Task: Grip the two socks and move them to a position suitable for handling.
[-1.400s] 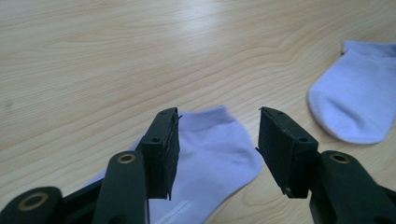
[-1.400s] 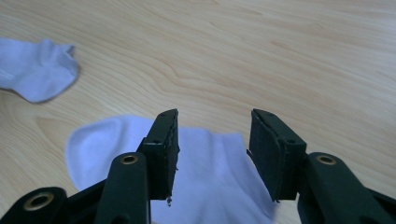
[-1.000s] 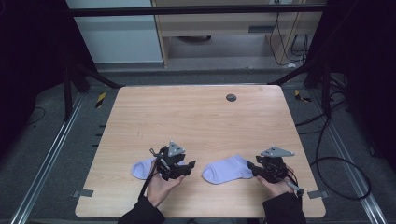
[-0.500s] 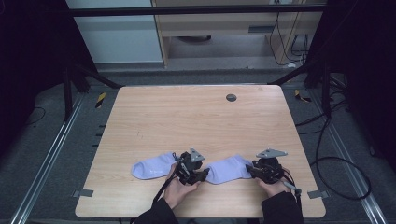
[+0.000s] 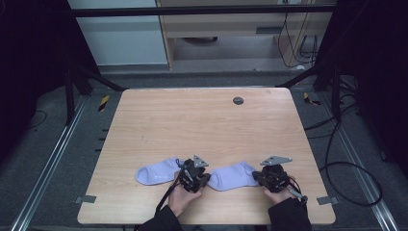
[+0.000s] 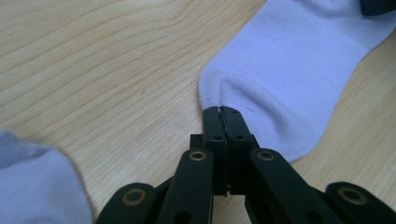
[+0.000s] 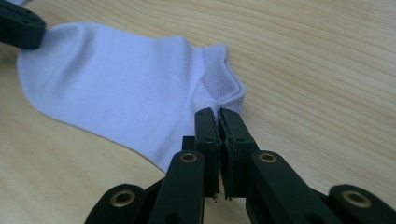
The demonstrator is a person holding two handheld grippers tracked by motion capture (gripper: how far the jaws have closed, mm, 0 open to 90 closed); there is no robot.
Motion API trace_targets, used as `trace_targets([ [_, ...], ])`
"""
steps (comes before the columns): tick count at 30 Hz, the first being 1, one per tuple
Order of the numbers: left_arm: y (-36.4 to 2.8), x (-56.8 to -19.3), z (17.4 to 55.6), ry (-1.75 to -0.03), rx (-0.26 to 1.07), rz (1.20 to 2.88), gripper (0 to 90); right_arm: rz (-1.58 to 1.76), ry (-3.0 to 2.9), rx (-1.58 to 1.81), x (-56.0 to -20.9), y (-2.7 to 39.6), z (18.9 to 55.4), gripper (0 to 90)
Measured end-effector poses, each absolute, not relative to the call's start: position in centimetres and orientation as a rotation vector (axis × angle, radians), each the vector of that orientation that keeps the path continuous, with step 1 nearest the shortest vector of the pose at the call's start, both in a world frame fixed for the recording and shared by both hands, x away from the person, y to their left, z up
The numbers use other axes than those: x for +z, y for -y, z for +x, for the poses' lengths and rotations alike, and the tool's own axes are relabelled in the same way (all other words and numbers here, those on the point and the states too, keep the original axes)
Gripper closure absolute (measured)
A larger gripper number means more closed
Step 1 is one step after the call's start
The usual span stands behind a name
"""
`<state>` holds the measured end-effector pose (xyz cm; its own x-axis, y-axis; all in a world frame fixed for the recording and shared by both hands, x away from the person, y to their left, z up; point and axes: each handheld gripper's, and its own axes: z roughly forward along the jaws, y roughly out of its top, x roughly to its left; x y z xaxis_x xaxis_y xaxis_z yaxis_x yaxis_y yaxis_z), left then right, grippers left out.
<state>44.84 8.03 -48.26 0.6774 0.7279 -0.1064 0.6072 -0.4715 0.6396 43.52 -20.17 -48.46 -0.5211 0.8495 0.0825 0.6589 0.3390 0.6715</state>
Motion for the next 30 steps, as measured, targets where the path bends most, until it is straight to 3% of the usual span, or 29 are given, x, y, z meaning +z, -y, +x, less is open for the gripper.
trace_targets([
  [7,-8.9,-48.3,44.0,-1.01,0.252,2.256,85.5,1.314,-2.385,0.95,-48.7,19.0,42.2,82.3],
  [10,-9.3,-48.3,43.9,-0.993,0.269,2.245,73.4,1.33,-2.368,0.952,-48.9,19.0,42.2,72.7],
  [16,-11.8,-46.5,43.6,-0.984,0.334,2.172,51.9,1.313,-2.253,1.077,-47.7,19.6,41.9,61.9],
  [22,-15.8,-44.9,43.7,-1.034,0.387,2.081,44.6,1.273,-2.178,1.155,-46.5,19.4,42.0,56.1],
  [30,-21.8,-44.3,44.0,-1.158,0.449,1.988,43.3,1.245,-2.166,1.201,-45.4,17.9,42.7,52.2],
])
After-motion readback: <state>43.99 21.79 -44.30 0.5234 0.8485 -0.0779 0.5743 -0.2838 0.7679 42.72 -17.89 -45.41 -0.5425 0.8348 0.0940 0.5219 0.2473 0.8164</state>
